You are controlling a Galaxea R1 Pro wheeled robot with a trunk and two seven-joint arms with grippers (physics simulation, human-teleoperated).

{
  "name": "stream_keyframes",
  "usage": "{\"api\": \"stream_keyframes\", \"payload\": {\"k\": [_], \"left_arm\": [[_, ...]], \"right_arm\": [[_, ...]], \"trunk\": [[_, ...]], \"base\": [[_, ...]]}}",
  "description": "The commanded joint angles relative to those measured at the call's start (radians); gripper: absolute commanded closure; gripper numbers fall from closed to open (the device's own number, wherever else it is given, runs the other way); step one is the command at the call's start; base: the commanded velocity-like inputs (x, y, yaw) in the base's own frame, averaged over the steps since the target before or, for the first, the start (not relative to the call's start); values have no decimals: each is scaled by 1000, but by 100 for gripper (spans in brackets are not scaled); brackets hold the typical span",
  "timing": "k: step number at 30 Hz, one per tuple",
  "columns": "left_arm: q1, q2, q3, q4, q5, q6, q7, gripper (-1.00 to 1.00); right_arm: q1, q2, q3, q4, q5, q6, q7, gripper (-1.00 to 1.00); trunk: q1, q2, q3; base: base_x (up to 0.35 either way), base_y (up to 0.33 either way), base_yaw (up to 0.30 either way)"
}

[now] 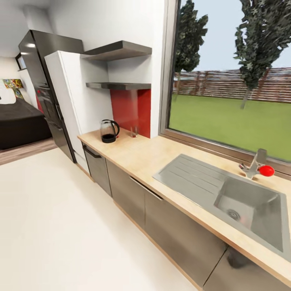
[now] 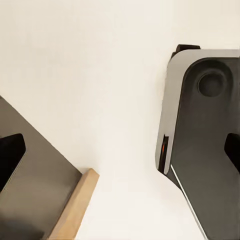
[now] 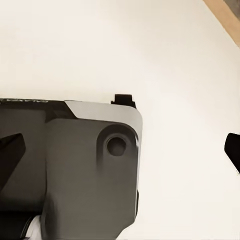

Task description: Set up a coffee station on the kitchen countertop: keep the coffee maker on the countertop, move the bottle of coffee from the kitchen shelf to the counter next to the coffee maker, place a paper coffee filter on top of the coffee maker, put the saucer next to the coffee maker with the coffee cup on the saucer, and place the electric kettle next to the coffee maker.

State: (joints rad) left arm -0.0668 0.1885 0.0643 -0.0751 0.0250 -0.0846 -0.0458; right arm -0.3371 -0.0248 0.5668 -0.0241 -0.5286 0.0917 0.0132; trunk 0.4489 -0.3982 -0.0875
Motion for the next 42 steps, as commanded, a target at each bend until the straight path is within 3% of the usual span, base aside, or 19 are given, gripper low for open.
{"api": "stream_keyframes", "payload": {"k": [1,9,15,33,42], "left_arm": [[-1,0,6,1,3,-3,-5,-100],[-1,0,5,1,1,-3,-5,-100],[-1,0,4,0,0,-3,-5,-100],[-1,0,6,1,1,-3,-5,-100],[-1,0,6,1,1,-3,-5,-100]], "right_arm": [[0,-1,8,-2,-9,5,1,-100],[0,1,9,-4,-8,4,0,-100],[0,-1,9,-4,-3,-65,1,-100],[0,-1,8,-2,-4,-70,-1,-100],[0,-1,8,-2,-5,-70,-1,-100]], "trunk": [[1,-2,-1],[1,-2,3],[1,-2,4],[1,-2,4],[1,-2,15]], "base": [[298,174,202],[299,179,94],[302,155,3],[293,195,0],[276,240,54]]}}
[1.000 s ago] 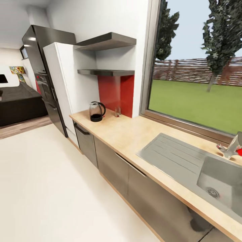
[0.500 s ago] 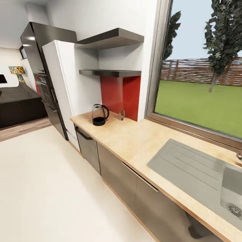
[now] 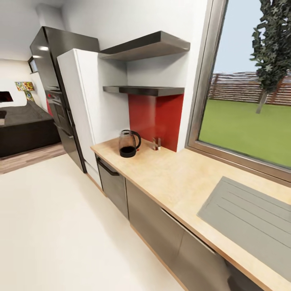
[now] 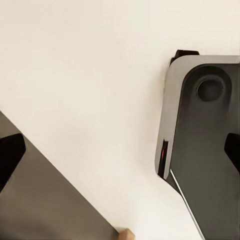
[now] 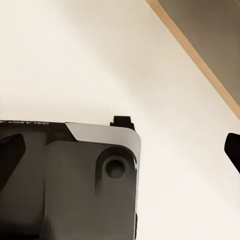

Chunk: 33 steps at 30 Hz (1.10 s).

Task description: Set up a coffee station on the kitchen countertop: keep the coffee maker on the countertop, move the bottle of coffee from the kitchen shelf to the counter next to the coffee maker, place a paper coffee filter on top of the coffee maker, put the saucer next to the coffee maker with the coffee cup on the saucer, and place the electric kettle next to the coffee maker.

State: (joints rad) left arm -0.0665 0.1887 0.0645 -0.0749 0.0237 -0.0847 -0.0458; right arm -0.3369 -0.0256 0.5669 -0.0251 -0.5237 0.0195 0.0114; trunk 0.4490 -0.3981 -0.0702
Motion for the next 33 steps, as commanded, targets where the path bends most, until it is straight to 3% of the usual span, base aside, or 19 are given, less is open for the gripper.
{"api": "stream_keyframes", "payload": {"k": [1,12,21,33], "left_arm": [[-1,0,6,1,2,-3,-5,-100],[-1,0,7,1,2,-3,-5,-100],[-1,0,5,1,1,-3,-5,-100],[-1,0,4,1,1,-3,-5,-100]], "right_arm": [[-1,0,8,-1,-10,2,1,-100],[-1,0,8,-2,-12,2,1,-100],[-1,0,8,-2,-12,2,1,-100],[-1,0,8,-2,-12,2,1,-100]], "trunk": [[1,-2,-1],[1,-2,4],[1,-2,6],[1,-2,6]], "base": [[239,266,75],[227,267,19],[248,254,-176],[215,276,-16]]}}
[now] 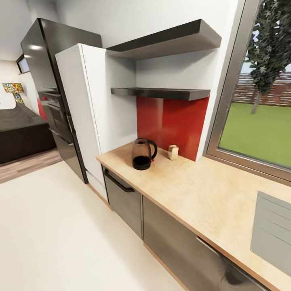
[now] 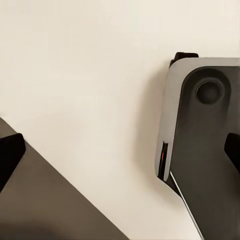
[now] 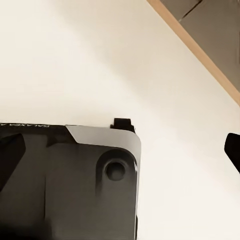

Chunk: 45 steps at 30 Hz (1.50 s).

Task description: Set up a coffee station on the kitchen countertop: keep the coffee maker on the countertop, move the bottle of coffee from the kitchen shelf to the counter next to the coffee maker, place a paper coffee filter on top of the coffee maker, put the saucer next to the coffee maker with the coffee cup on the saucer, and place the electric kettle next to the coffee maker.

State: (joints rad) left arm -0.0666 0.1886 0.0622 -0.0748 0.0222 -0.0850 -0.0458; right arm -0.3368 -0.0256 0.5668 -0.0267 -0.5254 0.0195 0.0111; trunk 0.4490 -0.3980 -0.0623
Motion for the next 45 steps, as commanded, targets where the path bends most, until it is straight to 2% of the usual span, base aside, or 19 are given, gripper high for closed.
{"api": "stream_keyframes", "payload": {"k": [1,13,29,38,39,43,45], "left_arm": [[-1,0,6,1,2,-3,-5,-100],[-1,1,8,1,1,-3,-5,-100],[-1,5,2,1,-2,-4,-5,-100],[-1,15,-1,1,-4,-2,-4,-100],[0,15,-1,2,-4,-2,-3,-100],[0,15,-1,2,-4,-2,-3,-100],[1,15,-1,3,-4,-1,-3,-100]], "right_arm": [[-1,0,8,-1,-10,2,1,-100],[-1,0,8,-1,-10,2,1,-100],[-1,9,8,-1,-12,2,2,-100],[-1,38,8,-1,-13,2,4,-100],[-1,63,9,-1,-12,3,4,-100],[-1,72,10,-4,-11,2,6,-100],[-1,108,11,-36,-10,4,8,-100]], "trunk": [[1,-2,-2],[1,-2,-2],[1,-2,11],[1,-2,19],[1,-2,19],[1,-2,20],[1,-2,20]], "base": [[240,251,0],[241,248,-9],[236,209,-200],[44,136,-226],[-193,185,-94],[-85,81,-40],[-11,11,-5]]}}
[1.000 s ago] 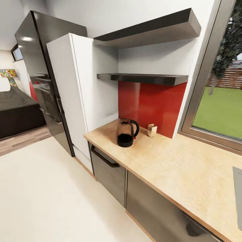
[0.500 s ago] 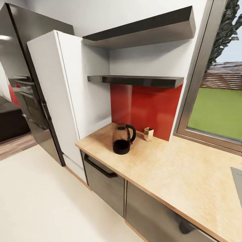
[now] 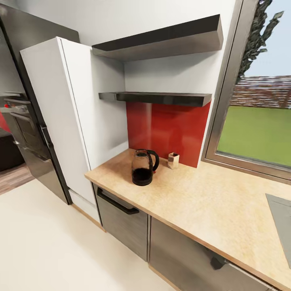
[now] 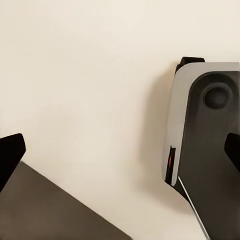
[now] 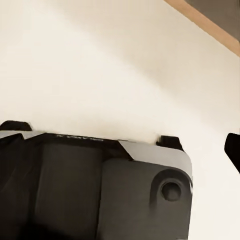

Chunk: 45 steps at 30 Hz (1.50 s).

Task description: Set up a coffee station on the kitchen countertop: keep the coffee maker on the countertop, move the bottle of coffee from the kitchen shelf to the counter next to the coffee maker, place a paper coffee filter on top of the coffee maker, put the saucer next to the coffee maker with the coffee cup on the saucer, and place the electric kettle next to the coffee maker.

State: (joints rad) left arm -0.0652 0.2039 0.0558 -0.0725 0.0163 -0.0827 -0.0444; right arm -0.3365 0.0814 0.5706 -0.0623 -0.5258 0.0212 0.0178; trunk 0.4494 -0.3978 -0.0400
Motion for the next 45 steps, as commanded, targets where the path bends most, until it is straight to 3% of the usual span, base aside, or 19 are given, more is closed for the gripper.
{"api": "stream_keyframes", "payload": {"k": [1,2,3,6,10,12,20,23,25,26,27,29,30,32,33,40,45], "left_arm": [[0,0,6,3,2,-2,-5,-100],[0,-1,5,4,2,-2,-5,-100],[3,0,5,9,2,3,-5,-100],[5,0,6,11,2,5,-5,-100],[5,-1,6,11,2,5,-5,-100],[5,-2,5,11,2,4,-5,-100],[4,-2,4,10,2,3,-5,-100],[5,-1,4,10,2,3,-5,-100],[4,-1,4,10,2,3,-5,-100],[4,-2,4,10,2,2,-5,-100],[4,-2,4,10,2,0,-6,-100],[4,-1,4,10,2,0,-6,-100],[4,-1,4,10,2,0,-6,-100],[4,0,4,9,2,0,-6,-100],[4,4,4,8,1,4,-6,-100],[4,13,4,8,1,10,-6,-100],[4,14,4,8,1,10,-6,-100]], "right_arm": [[-1,39,8,-72,-6,4,1,-100],[-1,57,11,-129,0,4,1,-100],[-1,80,24,-351,80,7,2,-100],[-1,93,26,-580,152,11,2,-100],[-1,93,28,-691,165,14,2,-100],[-1,93,36,-792,168,24,1,-100],[-1,93,45,-1227,171,212,-6,-100],[-2,93,35,-1327,171,231,-8,-100],[-3,93,-5,-1373,172,237,-8,-100],[-5,93,-88,-1390,173,240,-7,-100],[-12,93,-259,-1402,185,242,-1,-100],[-18,93,-325,-1405,218,241,2,-100],[-19,84,-343,-1406,234,241,2,-100],[-22,21,-366,-1406,256,239,3,-100],[-31,-57,-392,-1402,267,238,4,-100],[-33,-122,-481,-1367,271,237,5,-100],[-33,-158,-508,-1332,272,234,5,-100]], "trunk": [[1,-2,-2],[1,-2,-2],[1,-2,-2],[1,-2,-2],[1,-2,-2],[1,-2,-2],[1,-2,-2],[1,-2,-2],[1,-2,-2],[1,-2,-2],[1,-2,-2],[1,-2,-2],[1,-2,-2],[1,-2,-2],[1,-2,-2],[1,-2,-2],[1,-2,-2]], "base": [[-3,3,-1],[-1,1,-1],[0,0,0],[0,0,0],[0,0,0],[0,0,0],[0,0,0],[0,0,0],[0,0,0],[0,0,0],[0,0,0],[0,0,0],[0,0,0],[0,0,0],[0,0,0],[22,0,0],[205,3,0]]}}
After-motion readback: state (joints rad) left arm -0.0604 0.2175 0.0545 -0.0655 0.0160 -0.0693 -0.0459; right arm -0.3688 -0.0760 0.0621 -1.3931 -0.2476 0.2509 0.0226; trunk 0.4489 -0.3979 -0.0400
